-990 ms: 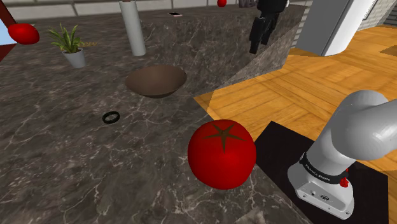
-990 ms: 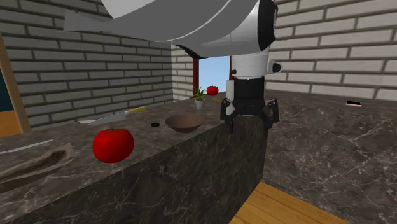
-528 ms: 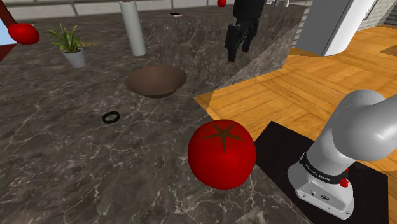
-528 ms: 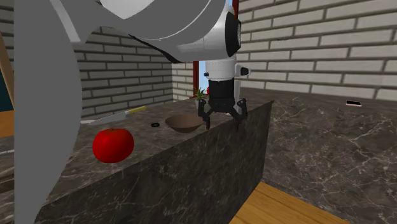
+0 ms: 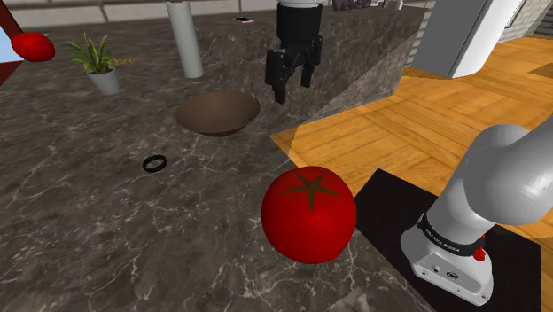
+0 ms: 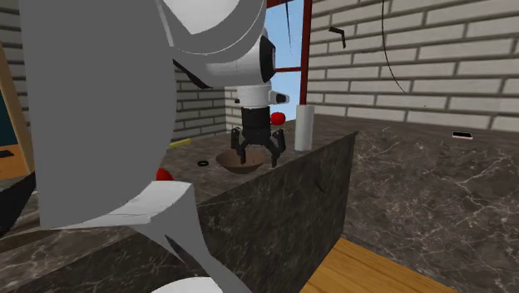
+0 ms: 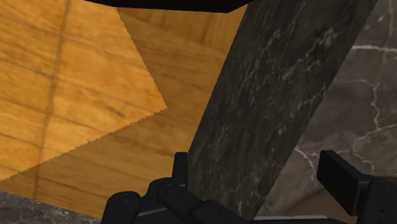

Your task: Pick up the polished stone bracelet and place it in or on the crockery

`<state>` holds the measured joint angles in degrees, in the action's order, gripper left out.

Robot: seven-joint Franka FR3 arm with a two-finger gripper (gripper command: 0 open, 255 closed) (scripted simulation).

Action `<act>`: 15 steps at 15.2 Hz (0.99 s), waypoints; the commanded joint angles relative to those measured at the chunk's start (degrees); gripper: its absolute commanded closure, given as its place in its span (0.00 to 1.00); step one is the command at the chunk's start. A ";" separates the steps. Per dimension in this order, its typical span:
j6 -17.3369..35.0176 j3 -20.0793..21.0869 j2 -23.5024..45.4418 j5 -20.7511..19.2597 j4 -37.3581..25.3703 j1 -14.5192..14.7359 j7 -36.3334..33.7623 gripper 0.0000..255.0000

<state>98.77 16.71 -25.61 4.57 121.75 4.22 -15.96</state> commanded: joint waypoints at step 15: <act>-0.56 14.39 31.71 -8.72 -29.05 5.48 -24.10 0.00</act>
<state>98.86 30.32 3.09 -2.72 95.87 8.87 -38.10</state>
